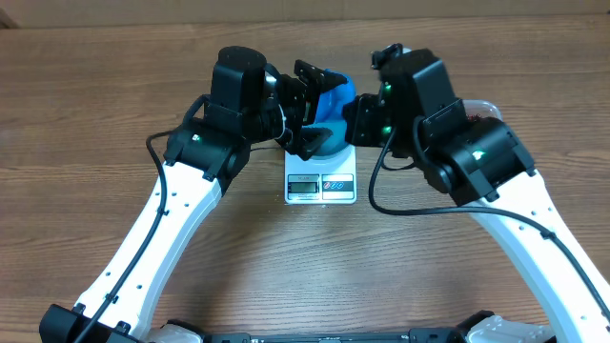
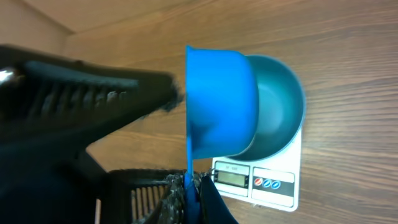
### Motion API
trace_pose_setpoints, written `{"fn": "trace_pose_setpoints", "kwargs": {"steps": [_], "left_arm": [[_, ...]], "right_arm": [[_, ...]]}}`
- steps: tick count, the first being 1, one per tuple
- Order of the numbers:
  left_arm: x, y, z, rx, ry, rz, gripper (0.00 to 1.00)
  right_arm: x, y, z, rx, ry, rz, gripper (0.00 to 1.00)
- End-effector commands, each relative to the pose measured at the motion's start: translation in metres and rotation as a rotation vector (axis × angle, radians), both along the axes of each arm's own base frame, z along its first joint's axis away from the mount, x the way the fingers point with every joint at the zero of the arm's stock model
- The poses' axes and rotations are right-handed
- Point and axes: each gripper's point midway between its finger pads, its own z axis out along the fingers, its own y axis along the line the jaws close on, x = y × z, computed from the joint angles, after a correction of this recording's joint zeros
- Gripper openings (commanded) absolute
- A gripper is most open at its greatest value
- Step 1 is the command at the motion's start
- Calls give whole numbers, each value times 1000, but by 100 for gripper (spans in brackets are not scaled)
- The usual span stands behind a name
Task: Scoop item into bowl and weigh 150g on scale
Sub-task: 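Grasp the scoop handle with the right gripper and release the left, then move the scoop with the right gripper over the bean container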
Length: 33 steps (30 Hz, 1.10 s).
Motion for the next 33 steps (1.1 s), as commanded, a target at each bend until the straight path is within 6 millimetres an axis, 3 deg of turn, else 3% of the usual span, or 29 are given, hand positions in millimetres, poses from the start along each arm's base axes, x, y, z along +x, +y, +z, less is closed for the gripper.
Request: {"fn": "trace_pose_setpoints", "kwargs": {"steps": [1, 4, 5, 6, 8, 10, 11, 12, 19, 24, 33], "left_arm": [[7, 4, 1, 197, -324, -136, 99], [6, 6, 3, 285, -523, -270, 100], [4, 7, 5, 305, -590, -319, 96], [3, 7, 6, 316, -644, -361, 84], [-3, 8, 6, 330, -724, -438, 76], [-6, 14, -1, 358, -726, -469, 46], [-8, 16, -5, 375, -727, -487, 17], [-10, 18, -10, 397, -725, -505, 4], [-29, 46, -73, 762, -534, -558, 4], [-41, 40, -91, 960, -516, -599, 4], [-63, -10, -122, 1007, -545, -734, 4]], "right_arm": [[13, -16, 9, -15, -39, -26, 4], [18, -30, 9, -7, -29, -24, 4], [19, -35, 10, -3, -24, -24, 4], [20, -42, 10, 2, -15, -35, 4], [23, -60, 12, 3, 6, -75, 4], [24, -82, 13, -11, 18, -97, 4], [23, -91, 13, -15, 29, -109, 4], [23, -103, 12, -22, 45, -128, 4], [10, -174, -12, -68, 181, -239, 4], [11, -205, -22, -32, 232, -301, 4], [13, -211, -37, -56, 274, -279, 4]]}}
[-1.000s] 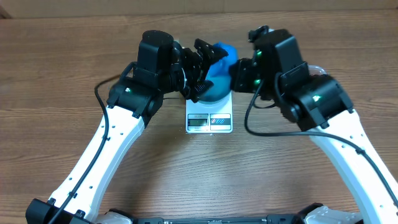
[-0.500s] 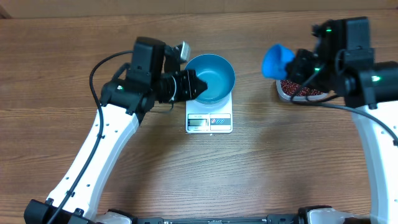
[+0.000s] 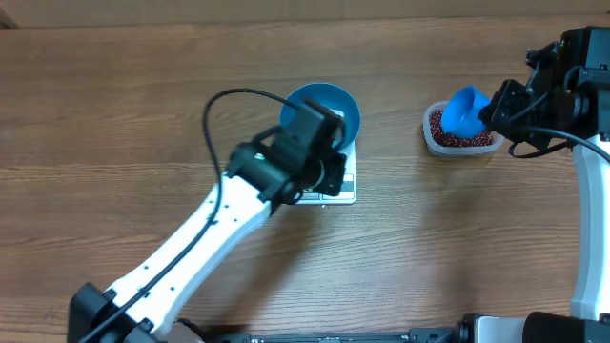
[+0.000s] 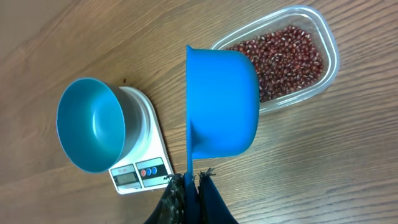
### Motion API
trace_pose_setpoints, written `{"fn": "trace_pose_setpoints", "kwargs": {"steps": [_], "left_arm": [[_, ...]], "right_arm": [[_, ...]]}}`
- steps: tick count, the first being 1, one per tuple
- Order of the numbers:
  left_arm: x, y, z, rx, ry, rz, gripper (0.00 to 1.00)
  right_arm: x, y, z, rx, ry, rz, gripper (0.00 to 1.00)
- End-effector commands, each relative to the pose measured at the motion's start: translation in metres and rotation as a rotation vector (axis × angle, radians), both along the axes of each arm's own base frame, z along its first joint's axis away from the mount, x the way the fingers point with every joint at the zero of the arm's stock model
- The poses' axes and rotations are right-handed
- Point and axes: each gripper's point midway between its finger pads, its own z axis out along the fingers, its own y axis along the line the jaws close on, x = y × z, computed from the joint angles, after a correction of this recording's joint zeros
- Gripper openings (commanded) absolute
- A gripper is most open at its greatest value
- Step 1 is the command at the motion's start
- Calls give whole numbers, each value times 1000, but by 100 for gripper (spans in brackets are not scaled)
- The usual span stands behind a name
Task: Scoop item into bowl and weigh 150g on scale
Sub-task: 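Move the scoop with the right gripper over the bean container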
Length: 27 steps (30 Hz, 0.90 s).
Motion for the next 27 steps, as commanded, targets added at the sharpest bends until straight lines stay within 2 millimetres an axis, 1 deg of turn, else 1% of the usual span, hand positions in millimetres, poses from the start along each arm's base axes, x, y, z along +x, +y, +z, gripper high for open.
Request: {"fn": "trace_pose_setpoints", "kwargs": {"steps": [1, 5, 8, 17, 19, 21, 24, 27], "left_arm": [[1, -11, -16, 60, -17, -31, 4], [-4, -20, -25, 63, 4, -56, 4], [-2, -24, -24, 51, -4, -59, 4], [15, -28, -16, 35, -80, -34, 4], [19, -27, -14, 42, -100, -26, 4], [22, -24, -14, 57, -117, -11, 4], [28, -19, -13, 85, -148, 6, 4], [32, -21, -11, 98, -181, -29, 4]], "right_arm": [[4, 2, 6, -5, -23, 35, 4], [5, 2, 5, -5, -19, 34, 4], [6, 2, 5, -10, -26, 41, 4], [6, -1, 5, -47, -35, 77, 4], [3, -1, 10, -45, -30, 75, 3], [2, -1, 20, -49, -27, 73, 3], [2, -10, 39, -92, -2, 52, 3], [4, -16, 47, -123, 52, 63, 3]]}}
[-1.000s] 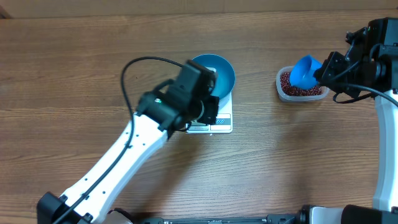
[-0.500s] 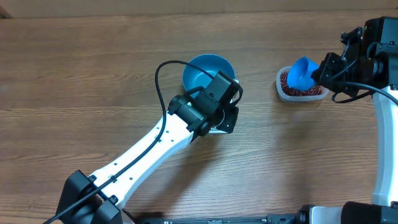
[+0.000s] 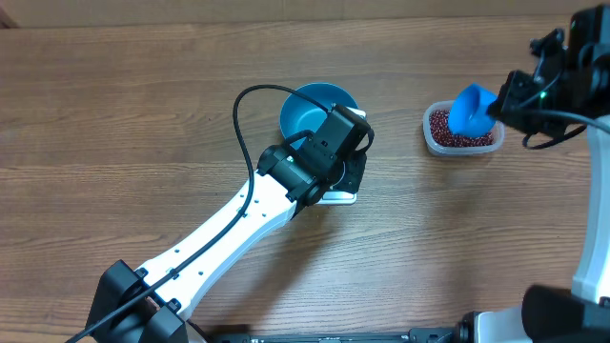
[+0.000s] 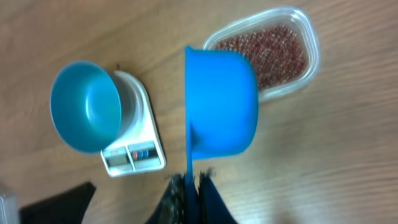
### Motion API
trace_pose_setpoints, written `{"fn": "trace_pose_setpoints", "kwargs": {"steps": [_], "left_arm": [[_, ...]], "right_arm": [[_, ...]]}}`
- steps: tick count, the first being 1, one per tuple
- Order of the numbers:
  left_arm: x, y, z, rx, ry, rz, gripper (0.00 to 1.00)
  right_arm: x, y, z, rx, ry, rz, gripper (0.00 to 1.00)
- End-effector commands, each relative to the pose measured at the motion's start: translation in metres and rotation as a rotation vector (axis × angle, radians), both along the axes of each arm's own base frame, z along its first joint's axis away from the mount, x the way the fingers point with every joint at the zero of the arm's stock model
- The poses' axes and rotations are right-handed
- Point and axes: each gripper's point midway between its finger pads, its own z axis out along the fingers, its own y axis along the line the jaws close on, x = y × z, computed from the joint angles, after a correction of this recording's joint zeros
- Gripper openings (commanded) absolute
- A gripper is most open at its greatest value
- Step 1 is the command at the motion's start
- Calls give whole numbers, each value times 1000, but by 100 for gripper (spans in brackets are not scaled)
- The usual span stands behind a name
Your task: Scoop item into bowl and weigh 150g on scale
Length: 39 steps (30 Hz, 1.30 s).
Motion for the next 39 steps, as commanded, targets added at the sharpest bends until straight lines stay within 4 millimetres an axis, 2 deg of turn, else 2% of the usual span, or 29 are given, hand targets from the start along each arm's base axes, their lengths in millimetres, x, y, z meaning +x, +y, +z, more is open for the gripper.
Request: {"fn": "trace_pose_setpoints", "kwargs": {"steps": [1, 4, 9, 16, 21, 24, 27, 33, 39], "left_arm": [[9, 2, 2, 48, -62, -32, 4], [12, 0, 3, 54, -82, -51, 4], [7, 5, -2, 80, -57, -57, 4], [1, 10, -19, 126, -5, -61, 4], [6, 5, -33, 152, -7, -94, 5], [7, 3, -38, 178, -18, -139, 4], [10, 1, -37, 185, -39, -166, 4], [11, 1, -37, 197, -56, -191, 4], [8, 4, -59, 216, 2, -162, 4]], "right_arm": [[11, -10, 11, -63, 2, 22, 3], [24, -13, 2, -88, 19, 51, 4], [27, -33, -11, -212, 64, 81, 4], [35, -34, -23, -234, 79, 159, 4], [39, -32, -48, -249, 164, 197, 4], [45, -37, -63, -323, 214, 219, 4], [52, -46, -77, -393, 260, 216, 4], [62, -46, -105, -399, 318, 233, 4], [67, -46, -108, -399, 310, 231, 4]]}}
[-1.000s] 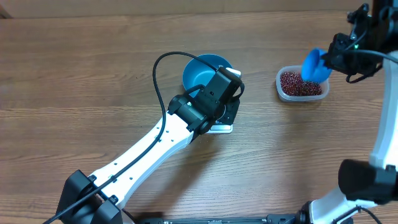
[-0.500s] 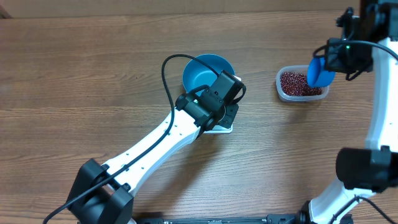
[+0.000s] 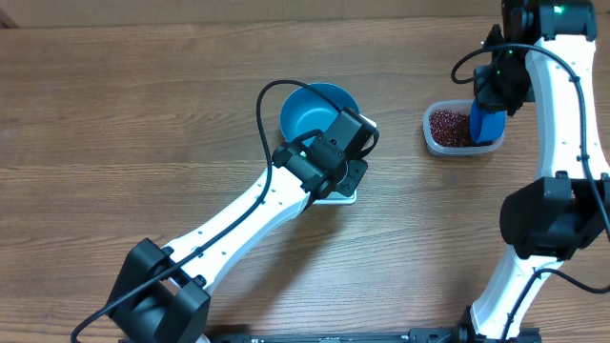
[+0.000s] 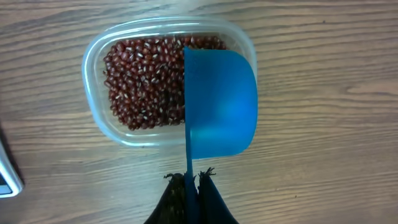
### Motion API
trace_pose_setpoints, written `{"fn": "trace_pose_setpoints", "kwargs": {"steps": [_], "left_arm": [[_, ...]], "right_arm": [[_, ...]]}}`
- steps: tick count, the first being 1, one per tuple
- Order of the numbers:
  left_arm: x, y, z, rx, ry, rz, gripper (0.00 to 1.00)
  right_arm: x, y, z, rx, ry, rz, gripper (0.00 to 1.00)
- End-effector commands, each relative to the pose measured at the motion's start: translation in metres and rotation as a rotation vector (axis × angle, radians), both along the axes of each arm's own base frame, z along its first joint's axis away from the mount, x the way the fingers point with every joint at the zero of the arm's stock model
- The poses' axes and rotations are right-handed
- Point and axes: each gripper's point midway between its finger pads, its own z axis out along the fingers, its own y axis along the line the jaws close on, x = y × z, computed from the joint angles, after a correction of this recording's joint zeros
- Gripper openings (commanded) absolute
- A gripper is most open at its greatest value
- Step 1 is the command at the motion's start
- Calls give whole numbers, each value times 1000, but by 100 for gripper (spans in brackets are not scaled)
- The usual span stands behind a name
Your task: Scoop item into bowl and weigh 150g on scale
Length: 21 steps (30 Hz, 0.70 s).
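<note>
A teal bowl (image 3: 317, 108) stands empty on the white scale (image 3: 341, 197), which is mostly covered by my left gripper (image 3: 353, 170); its jaws cannot be made out from above. A clear tub of red beans (image 4: 146, 84) lies at the right of the table, the same bean tub (image 3: 448, 126) seen from overhead. My right gripper (image 4: 190, 182) is shut on the thin handle of the blue scoop (image 4: 221, 102). The scoop hangs on its side over the tub's right half, its mouth facing the beans, and shows as the blue scoop (image 3: 487, 123) from overhead.
The wooden table (image 3: 114, 114) carries only the scale with bowl and the bean tub. A corner of the scale (image 4: 6, 180) shows at the right wrist view's left edge. The left arm (image 3: 238, 229) crosses the table's middle diagonally.
The right gripper with the scoop has come down close over the bean tub, which now fills the wrist view. The right arm has swung round. The left gripper stays over the scale's front.
First both grippers were crowded at the bowl on the scale, the scoop held over the bowl. Then the right gripper held the scoop over by the bean tub while the left gripper sat over the scale's display. Now the scoop is low over the beans.
</note>
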Motion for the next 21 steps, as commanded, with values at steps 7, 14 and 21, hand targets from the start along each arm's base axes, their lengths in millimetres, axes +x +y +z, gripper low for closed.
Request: {"fn": "trace_pose_setpoints", "kwargs": {"steps": [7, 14, 21], "left_arm": [[-9, 8, -57, 108, 119, 12, 4], [-16, 15, -72, 163, 163, 1, 4], [-24, 24, -78, 188, 197, 33, 4]], "right_arm": [[1, -2, 6, -18, -18, -3, 4], [1, -2, 6, -19, -18, -2, 4], [0, -2, 6, -18, -15, -2, 4]]}}
